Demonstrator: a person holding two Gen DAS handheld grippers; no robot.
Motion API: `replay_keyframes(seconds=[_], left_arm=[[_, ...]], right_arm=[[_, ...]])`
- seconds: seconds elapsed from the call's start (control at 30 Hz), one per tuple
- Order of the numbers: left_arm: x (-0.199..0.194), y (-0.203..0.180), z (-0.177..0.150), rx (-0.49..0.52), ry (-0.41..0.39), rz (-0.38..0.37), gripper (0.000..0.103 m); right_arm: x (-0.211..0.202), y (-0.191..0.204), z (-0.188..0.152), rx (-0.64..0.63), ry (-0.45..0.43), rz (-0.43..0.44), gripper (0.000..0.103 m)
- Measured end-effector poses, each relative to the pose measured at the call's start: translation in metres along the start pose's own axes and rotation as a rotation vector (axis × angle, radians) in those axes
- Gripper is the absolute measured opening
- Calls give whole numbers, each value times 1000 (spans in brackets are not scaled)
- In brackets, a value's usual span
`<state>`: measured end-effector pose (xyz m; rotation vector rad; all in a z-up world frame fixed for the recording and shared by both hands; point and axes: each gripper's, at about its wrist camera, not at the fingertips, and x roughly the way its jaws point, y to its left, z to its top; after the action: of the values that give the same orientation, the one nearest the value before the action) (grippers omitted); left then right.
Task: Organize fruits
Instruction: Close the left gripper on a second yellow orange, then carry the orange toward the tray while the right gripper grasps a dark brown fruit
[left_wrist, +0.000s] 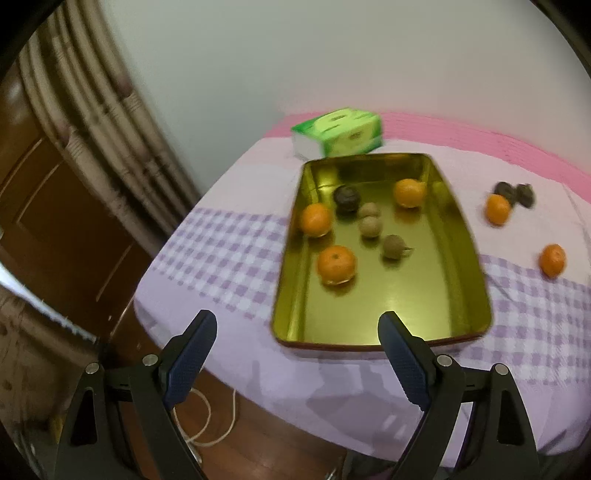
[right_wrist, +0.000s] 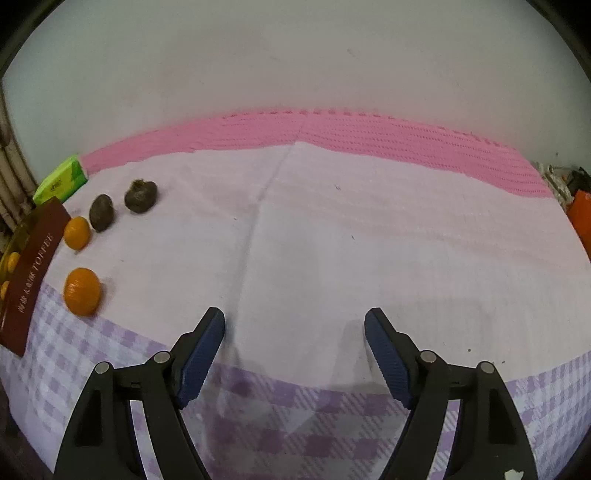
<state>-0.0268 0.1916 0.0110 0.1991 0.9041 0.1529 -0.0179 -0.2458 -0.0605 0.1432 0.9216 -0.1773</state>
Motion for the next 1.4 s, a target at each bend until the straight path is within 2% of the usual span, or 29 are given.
replay_keyframes(seconds=[0.17, 0.33, 0.4, 0.5, 0.57, 0.63, 0.77, 0.83, 1.0, 1.07, 1.1, 1.13, 1.3, 1.4], left_arm=[[-22, -26, 12, 120, -75, -125, 89], [-40, -68, 54, 242, -131, -346, 89], [-36, -93, 74, 298, -122, -421, 89], [-14, -130, 98, 348, -59, -486, 88], [3, -146, 110, 361, -25, -496, 84], [26, -164, 121, 372, 31, -523, 76], [63, -190, 128, 380, 115, -533, 67], [80, -200, 128, 395, 146, -516, 60], [113, -212, 126, 387, 208, -486, 56], [122, -214, 125, 382, 227, -494, 49], [126, -215, 124, 381, 238, -500, 39], [130, -216, 123, 374, 247, -502, 39], [115, -210, 116, 333, 231, -503, 38], [77, -195, 112, 291, 184, -570, 38]], right_arm=[[4, -2, -3, -8, -10, 8, 80], [2, -7, -2, 14, -17, 46, 87], [1, -10, -3, 31, -22, 61, 89], [1, -14, -2, 53, -28, 86, 91], [0, -15, -2, 61, -31, 97, 92], [0, -17, -1, 66, -34, 111, 93], [-1, -19, -1, 76, -39, 140, 95], [-1, -20, -1, 81, -41, 153, 96], [-1, -20, -1, 82, -45, 173, 98], [-1, -21, -1, 82, -45, 180, 99], [0, -21, -1, 82, -45, 184, 99], [0, -21, -1, 82, -45, 187, 100], [-2, -22, -2, 88, -52, 188, 99], [-7, -16, 4, 40, -72, 239, 96]])
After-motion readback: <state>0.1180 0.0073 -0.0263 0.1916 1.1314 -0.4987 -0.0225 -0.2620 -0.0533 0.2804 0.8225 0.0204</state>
